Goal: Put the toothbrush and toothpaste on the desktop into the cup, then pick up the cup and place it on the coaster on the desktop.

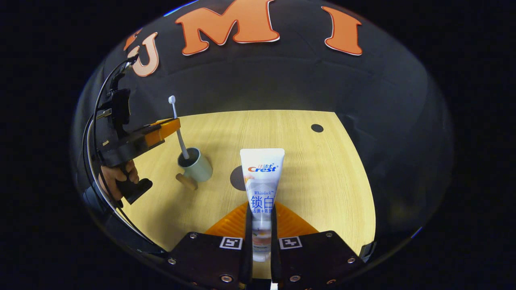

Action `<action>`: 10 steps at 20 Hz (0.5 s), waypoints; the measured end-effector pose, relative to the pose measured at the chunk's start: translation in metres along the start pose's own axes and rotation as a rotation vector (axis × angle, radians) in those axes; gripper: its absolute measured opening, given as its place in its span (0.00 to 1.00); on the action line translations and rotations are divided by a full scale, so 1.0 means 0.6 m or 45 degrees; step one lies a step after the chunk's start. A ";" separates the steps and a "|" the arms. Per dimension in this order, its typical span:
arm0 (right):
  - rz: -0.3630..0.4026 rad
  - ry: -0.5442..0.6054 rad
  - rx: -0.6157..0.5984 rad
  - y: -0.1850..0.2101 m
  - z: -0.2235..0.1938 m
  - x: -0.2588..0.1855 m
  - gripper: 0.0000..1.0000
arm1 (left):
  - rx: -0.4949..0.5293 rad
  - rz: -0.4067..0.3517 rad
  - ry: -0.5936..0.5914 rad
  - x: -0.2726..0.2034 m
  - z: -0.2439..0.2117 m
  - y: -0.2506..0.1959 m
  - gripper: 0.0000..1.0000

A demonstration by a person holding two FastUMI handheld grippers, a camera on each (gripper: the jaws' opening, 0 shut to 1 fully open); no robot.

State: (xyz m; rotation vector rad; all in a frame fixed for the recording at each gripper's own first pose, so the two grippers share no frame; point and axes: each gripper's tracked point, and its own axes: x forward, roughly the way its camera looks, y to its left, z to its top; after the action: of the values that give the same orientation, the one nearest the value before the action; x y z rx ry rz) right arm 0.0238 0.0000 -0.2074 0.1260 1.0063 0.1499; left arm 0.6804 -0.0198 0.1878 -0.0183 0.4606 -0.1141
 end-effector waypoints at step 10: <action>-0.063 0.064 0.034 -0.003 -0.021 0.007 0.18 | 0.025 -0.048 0.141 0.061 -0.105 -0.017 0.08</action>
State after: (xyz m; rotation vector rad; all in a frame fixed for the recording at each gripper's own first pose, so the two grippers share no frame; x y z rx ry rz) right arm 0.0154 -0.0006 -0.2177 0.1222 1.0608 0.0953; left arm 0.6838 -0.0334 0.1156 -0.0012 0.5697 -0.1571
